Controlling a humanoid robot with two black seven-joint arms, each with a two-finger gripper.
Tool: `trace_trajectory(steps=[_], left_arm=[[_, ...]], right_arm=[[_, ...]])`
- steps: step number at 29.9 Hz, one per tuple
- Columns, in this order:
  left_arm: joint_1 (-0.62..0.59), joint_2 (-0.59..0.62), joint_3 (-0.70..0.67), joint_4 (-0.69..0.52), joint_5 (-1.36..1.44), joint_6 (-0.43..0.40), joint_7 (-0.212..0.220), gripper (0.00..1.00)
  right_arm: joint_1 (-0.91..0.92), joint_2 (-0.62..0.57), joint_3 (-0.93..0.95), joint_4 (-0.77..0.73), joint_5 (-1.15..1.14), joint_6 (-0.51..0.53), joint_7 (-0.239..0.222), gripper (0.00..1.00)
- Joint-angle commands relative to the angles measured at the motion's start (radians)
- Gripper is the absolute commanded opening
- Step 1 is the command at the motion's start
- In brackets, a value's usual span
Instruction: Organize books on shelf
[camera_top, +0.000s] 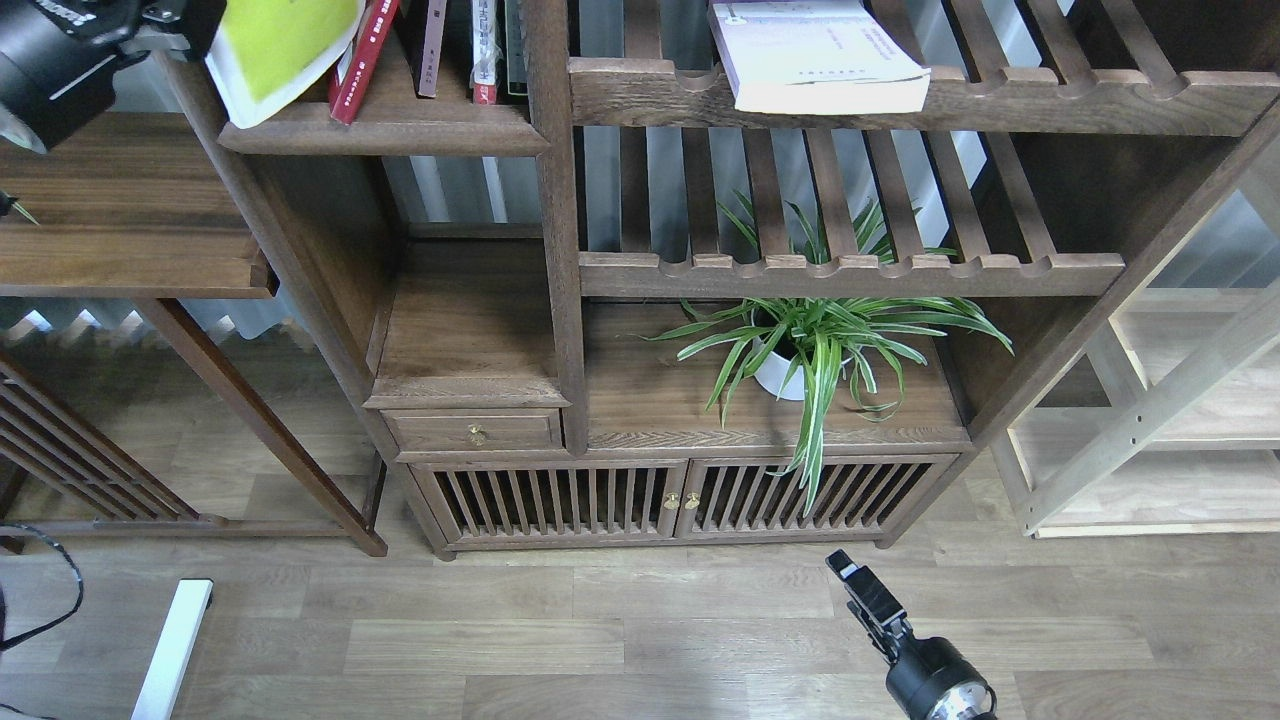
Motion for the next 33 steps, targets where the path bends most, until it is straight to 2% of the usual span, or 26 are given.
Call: trace_trajectory(steps=[1,5,12,17,19,22,26,33], left_arm=[[0.018,0.035,-0.008,-0.006,-0.010,-0.011,0.000,0.00],[0.060,0.074,-0.011,-0.012,-0.045,-0.015,0.000,0.00],[0.100,0.075,-0.013,-0.054,-0.047,-0.015,0.000,0.00],[0.101,0.074,0.005,-0.037,-0.039,-0.015,0.000,0.00],[0.094,0.074,0.012,-0.025,-0.035,-0.009,-0.021,0.00],[0.074,0.071,0.028,0.012,-0.004,-0.005,-0.096,0.00],[0.054,0.065,0.074,0.038,0.011,0.004,-0.154,0.00],[0.018,0.059,0.153,0.035,0.014,0.069,-0.182,0.00]], right_arm=[[0.002,-0.006,0.000,0.000,0.004,0.000,0.000,0.99],[0.002,-0.007,0.000,0.000,0.004,0.000,0.000,0.99],[0.002,-0.007,-0.002,0.000,0.004,0.000,0.000,0.99],[-0.010,-0.009,0.000,0.000,0.004,0.000,0.000,0.99],[-0.015,-0.009,0.000,0.000,0.004,0.000,0.000,0.99],[-0.019,-0.014,0.000,0.000,0.004,0.000,0.000,0.99],[-0.032,-0.014,0.000,0.001,0.004,0.000,0.000,0.99],[-0.053,-0.027,0.000,0.005,0.004,0.000,0.000,0.99]])
